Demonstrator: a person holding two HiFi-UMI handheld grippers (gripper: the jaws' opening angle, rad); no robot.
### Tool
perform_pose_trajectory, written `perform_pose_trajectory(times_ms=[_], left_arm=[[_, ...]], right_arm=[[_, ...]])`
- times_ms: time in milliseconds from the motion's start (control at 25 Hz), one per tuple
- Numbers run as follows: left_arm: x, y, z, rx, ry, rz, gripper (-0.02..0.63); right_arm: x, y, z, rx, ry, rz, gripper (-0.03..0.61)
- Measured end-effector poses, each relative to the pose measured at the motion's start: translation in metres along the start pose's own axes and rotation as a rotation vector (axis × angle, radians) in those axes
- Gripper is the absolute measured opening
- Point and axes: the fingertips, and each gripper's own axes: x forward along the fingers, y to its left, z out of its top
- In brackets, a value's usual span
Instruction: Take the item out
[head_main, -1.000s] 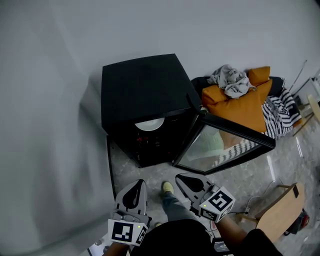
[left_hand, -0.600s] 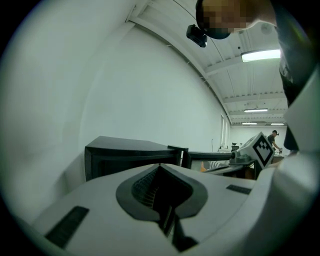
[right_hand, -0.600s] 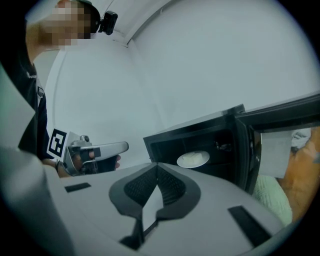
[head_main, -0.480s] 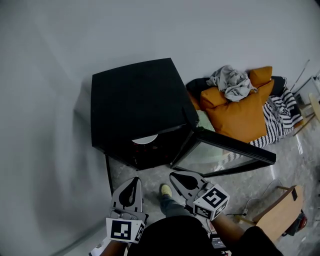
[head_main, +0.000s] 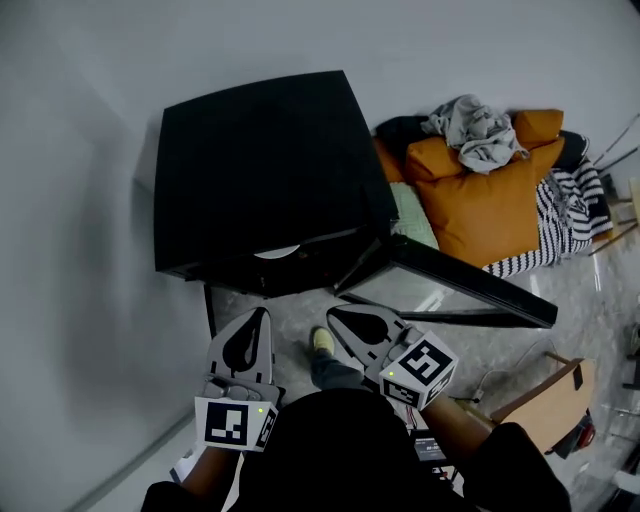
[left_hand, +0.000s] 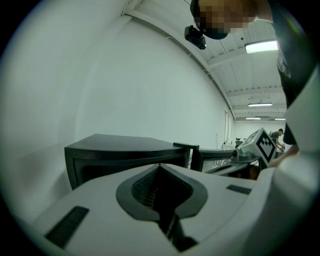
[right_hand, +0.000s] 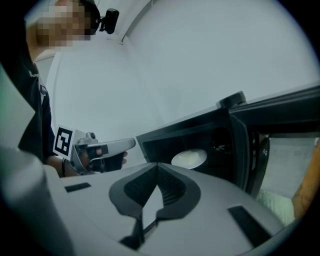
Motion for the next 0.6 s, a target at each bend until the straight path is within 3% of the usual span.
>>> perform_pose_trajectory(times_ms=[320, 600], left_arm=[[0.027, -0.008, -0.010, -0.010, 0.015, -0.003, 0.009], [0.033, -0.010, -0.012, -0.011, 0.030, -0.029, 0.009]], right_arm=[[-0.005, -0.036, 0.003, 0.004, 0.006, 0.010, 0.005], [-0.002, -0.038, 0.004, -0.005, 0.009, -0.013, 0.005]])
